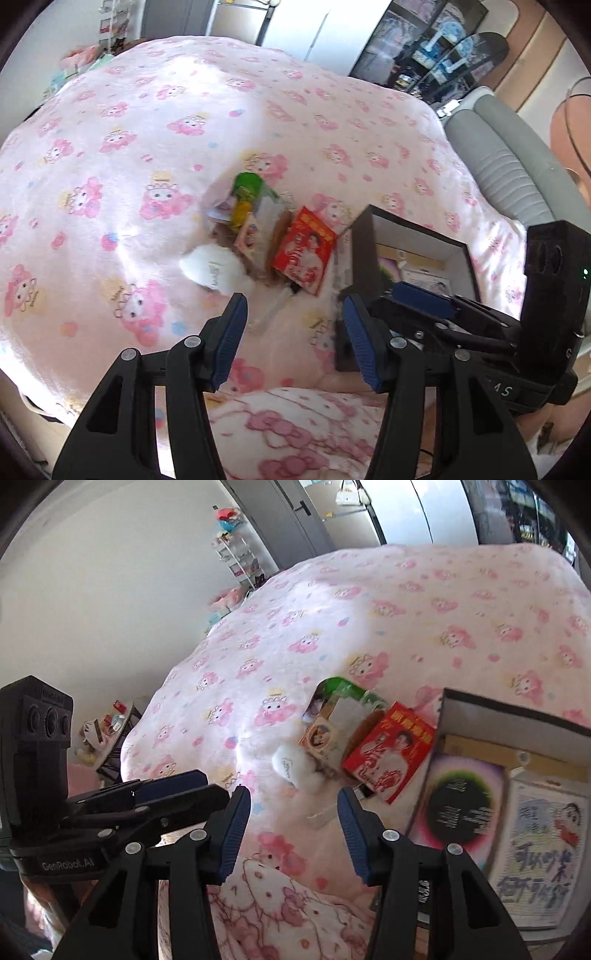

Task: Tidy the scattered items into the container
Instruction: 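Withdraw the left tool toward the remaining items on the bed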

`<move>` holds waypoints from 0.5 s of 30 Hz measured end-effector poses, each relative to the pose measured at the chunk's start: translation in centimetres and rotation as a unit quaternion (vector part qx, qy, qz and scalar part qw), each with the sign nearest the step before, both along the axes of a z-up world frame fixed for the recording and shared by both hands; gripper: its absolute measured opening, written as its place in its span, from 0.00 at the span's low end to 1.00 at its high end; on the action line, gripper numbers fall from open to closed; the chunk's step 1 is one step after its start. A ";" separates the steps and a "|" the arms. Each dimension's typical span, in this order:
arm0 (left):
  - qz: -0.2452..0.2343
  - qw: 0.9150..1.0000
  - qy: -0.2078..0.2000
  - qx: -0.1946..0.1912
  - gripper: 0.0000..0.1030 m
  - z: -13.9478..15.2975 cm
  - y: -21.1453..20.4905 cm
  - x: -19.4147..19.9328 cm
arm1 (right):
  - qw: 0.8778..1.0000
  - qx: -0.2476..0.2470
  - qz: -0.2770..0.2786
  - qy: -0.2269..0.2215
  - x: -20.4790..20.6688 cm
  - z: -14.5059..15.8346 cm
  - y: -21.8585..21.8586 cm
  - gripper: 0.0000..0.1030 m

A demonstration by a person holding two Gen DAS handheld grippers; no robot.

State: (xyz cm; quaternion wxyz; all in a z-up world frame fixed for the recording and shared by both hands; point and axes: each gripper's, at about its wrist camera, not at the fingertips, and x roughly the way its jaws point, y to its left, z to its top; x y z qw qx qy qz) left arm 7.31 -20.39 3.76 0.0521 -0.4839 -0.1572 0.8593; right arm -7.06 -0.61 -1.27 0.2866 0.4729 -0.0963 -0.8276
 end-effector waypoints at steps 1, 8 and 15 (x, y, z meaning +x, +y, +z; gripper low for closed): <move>0.015 1.000 -0.003 -0.008 0.53 -0.6 -1.2 -0.2 | 1.000 0.016 -0.004 -0.002 -0.3 -0.7 -0.4 0.45; 0.023 0.996 -0.060 0.065 0.51 -5.9 -7.0 -3.1 | 0.998 0.044 -0.041 -0.023 -2.3 -4.2 1.3 0.45; -0.026 0.992 -0.080 0.093 0.51 -7.3 -5.0 -8.7 | 0.995 0.055 -0.065 -0.047 -7.3 -5.8 0.1 0.45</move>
